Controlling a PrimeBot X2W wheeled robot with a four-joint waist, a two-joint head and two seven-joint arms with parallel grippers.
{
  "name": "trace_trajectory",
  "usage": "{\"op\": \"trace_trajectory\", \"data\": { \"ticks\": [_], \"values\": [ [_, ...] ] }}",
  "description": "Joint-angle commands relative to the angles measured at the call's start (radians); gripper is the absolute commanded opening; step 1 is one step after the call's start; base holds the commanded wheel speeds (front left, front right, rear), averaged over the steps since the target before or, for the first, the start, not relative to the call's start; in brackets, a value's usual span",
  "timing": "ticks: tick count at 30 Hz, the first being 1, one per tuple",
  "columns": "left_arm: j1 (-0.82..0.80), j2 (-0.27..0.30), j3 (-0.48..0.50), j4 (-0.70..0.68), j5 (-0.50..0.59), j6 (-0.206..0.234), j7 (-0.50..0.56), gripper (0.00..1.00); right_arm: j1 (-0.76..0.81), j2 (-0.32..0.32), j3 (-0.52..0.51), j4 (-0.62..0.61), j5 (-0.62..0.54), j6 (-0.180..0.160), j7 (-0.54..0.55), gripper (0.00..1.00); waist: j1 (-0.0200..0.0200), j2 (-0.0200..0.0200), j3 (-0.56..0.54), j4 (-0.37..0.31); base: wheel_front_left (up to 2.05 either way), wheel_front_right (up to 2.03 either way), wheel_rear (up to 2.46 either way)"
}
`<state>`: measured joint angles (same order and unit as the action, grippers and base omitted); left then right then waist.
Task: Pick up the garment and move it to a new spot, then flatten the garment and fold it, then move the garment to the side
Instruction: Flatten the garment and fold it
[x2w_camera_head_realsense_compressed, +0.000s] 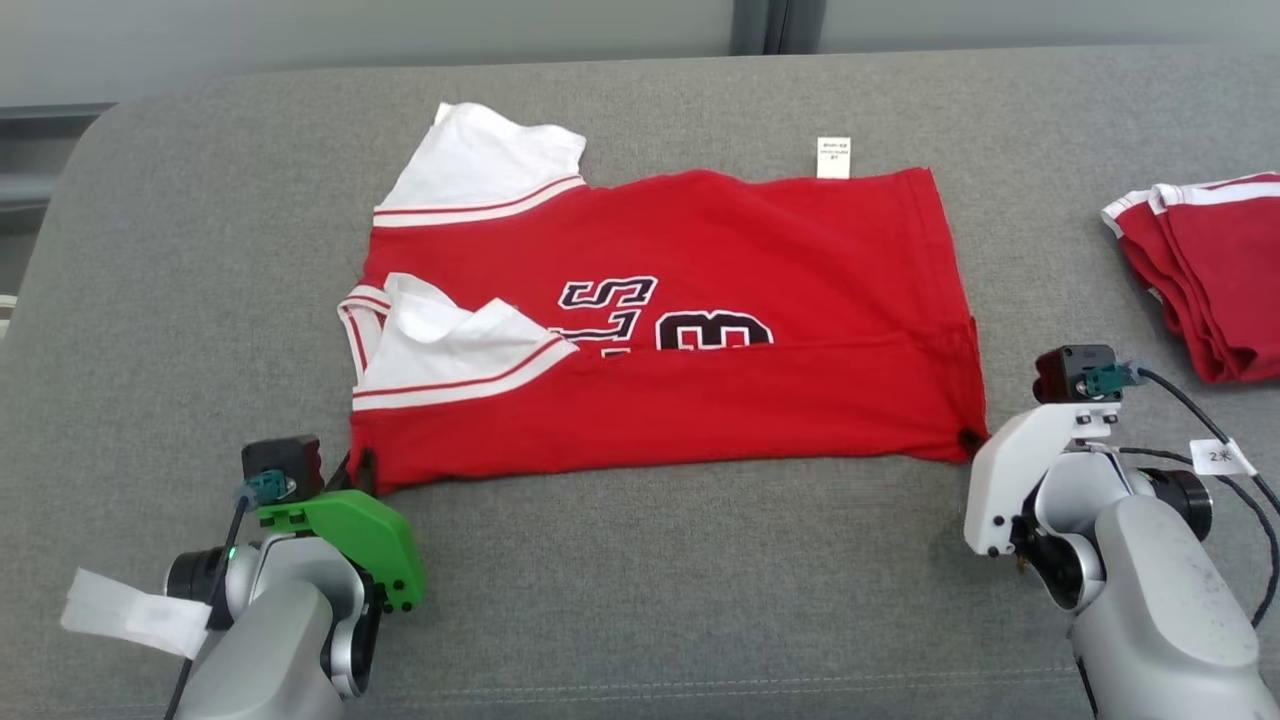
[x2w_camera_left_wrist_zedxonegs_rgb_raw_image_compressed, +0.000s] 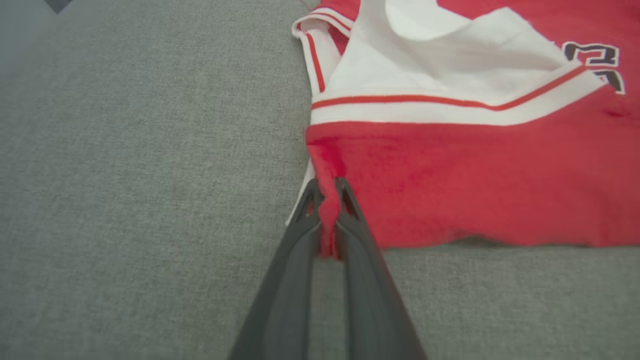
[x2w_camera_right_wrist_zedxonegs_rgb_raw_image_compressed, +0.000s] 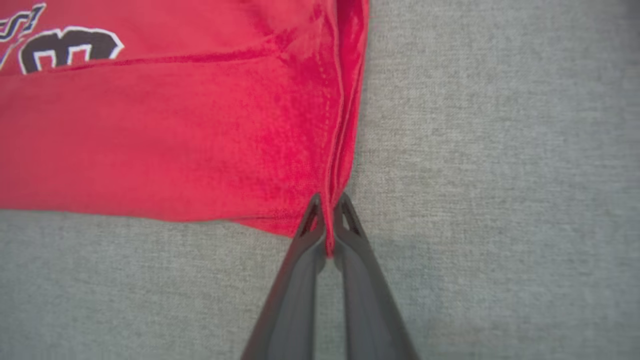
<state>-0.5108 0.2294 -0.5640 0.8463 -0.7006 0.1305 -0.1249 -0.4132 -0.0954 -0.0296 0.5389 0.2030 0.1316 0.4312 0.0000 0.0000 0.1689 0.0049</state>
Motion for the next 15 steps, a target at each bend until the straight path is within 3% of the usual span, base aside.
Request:
{"op": "trace_trajectory", "data": {
  "ticks": [1,10,15],
  "values": [
    [0.022,0.002,-0.003,-0.006,-0.006,-0.004,-0.009,0.0,0.03,-0.018,-0.01,-0.019,0.011,-0.002,0.009,0.0,0.0,0.0,-0.023,0.0,0.0,0.0,0.0],
    [0.129,0.015,-0.021,-0.068,-0.014,0.01,-0.006,0.0,0.162,-0.047,-0.069,-0.158,0.008,-0.002,0.077,0.0,0.0,0.0,-0.073,-0.002,0.0,0.0,0.0],
    [0.203,0.035,-0.032,-0.139,-0.016,0.032,0.008,0.0,0.242,-0.028,-0.109,-0.234,0.013,-0.002,0.126,0.0,0.0,0.0,-0.092,0.011,0.0,0.0,0.0]
  ]
}}
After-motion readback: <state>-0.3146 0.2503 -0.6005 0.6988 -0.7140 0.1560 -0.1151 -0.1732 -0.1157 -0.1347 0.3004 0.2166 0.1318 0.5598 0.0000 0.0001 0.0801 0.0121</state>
